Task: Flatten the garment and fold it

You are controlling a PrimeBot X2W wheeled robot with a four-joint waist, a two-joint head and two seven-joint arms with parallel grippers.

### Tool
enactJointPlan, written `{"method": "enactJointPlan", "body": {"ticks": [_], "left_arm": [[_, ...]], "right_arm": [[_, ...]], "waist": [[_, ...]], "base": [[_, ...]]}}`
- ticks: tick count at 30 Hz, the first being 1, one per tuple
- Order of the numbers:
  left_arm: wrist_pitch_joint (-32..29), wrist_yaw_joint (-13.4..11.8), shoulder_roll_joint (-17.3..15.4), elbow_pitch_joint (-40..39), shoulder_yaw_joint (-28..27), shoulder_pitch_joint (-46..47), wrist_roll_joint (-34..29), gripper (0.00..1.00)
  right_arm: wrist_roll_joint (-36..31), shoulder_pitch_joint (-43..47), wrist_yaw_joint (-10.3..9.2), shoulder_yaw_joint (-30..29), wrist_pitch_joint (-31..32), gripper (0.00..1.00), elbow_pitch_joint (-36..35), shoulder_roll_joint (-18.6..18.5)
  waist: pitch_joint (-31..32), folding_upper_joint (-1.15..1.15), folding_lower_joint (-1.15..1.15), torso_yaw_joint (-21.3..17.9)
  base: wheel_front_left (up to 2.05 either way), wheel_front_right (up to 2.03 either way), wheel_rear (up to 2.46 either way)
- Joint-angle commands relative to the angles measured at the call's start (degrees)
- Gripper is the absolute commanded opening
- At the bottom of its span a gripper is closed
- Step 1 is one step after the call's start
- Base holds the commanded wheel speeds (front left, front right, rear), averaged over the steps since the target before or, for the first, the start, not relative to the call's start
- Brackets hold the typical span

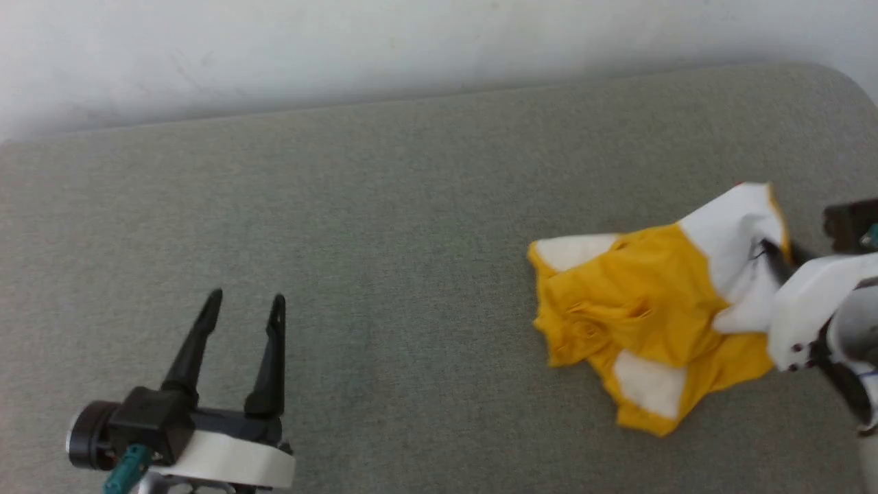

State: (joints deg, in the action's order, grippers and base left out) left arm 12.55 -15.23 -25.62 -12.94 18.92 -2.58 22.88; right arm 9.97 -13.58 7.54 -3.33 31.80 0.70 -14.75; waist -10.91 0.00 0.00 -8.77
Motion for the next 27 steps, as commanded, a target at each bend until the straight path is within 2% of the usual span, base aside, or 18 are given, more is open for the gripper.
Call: {"method": "enactJointPlan", "body": {"ticks": [1, 3, 4, 7, 17, 23, 27], "left_arm": [[0.1, -0.2, -0.3, -0.6, -0.4, 1.2, -0.7, 1.0], [0.3, -0.8, -0.7, -1.9, -1.4, 2.0, -1.1, 1.0], [0.5, -1.1, -1.3, -3.1, -2.2, 2.9, -1.8, 1.0], [0.3, -1.3, -2.7, -4.6, -3.0, 4.3, -2.8, 1.0], [-1.2, -1.7, -6.7, -9.9, -5.2, 9.2, -6.3, 1.0], [-0.1, -2.2, -8.8, -12.8, -7.3, 11.6, -8.7, 1.0], [0.9, -2.0, -9.2, -14.0, -7.5, 13.1, -10.0, 1.0]], "right_arm": [[-0.4, -1.4, -0.05, -0.1, 0.3, 0.0, -0.3, -0.8], [-0.6, -3.6, -0.05, -0.7, 1.2, 0.0, -0.3, -3.5], [-1.0, -5.8, -0.05, -0.7, 1.6, 0.0, -0.2, -6.8], [-1.8, -9.0, -0.05, -1.7, 1.6, 0.0, 1.0, -10.7], [-4.8, -14.8, -0.05, -5.8, 0.2, 0.0, 7.2, -20.4], [-8.8, -17.6, -0.05, -7.3, -3.9, 0.0, 12.2, -23.2], [-10.3, -19.6, -0.05, -8.9, -5.7, 0.0, 15.9, -21.9]], "waist": [[-3.3, 0.0, 0.0, -3.0], [-5.3, 0.0, 0.0, -4.0], [-7.5, 0.0, 0.0, -4.8], [-10.6, 0.0, 0.0, -5.6], [-20.2, 0.0, 0.0, -5.8], [-25.9, 0.0, 0.0, -5.3], [-28.6, 0.0, 0.0, -4.9]], "base": [[0.0, 0.0, 0.0], [0.0, 0.0, 0.0], [0.0, 0.0, 0.0], [0.0, 0.0, 0.0], [0.0, 0.0, 0.0], [0.0, 0.0, 0.0], [0.0, 0.0, 0.0]]}}
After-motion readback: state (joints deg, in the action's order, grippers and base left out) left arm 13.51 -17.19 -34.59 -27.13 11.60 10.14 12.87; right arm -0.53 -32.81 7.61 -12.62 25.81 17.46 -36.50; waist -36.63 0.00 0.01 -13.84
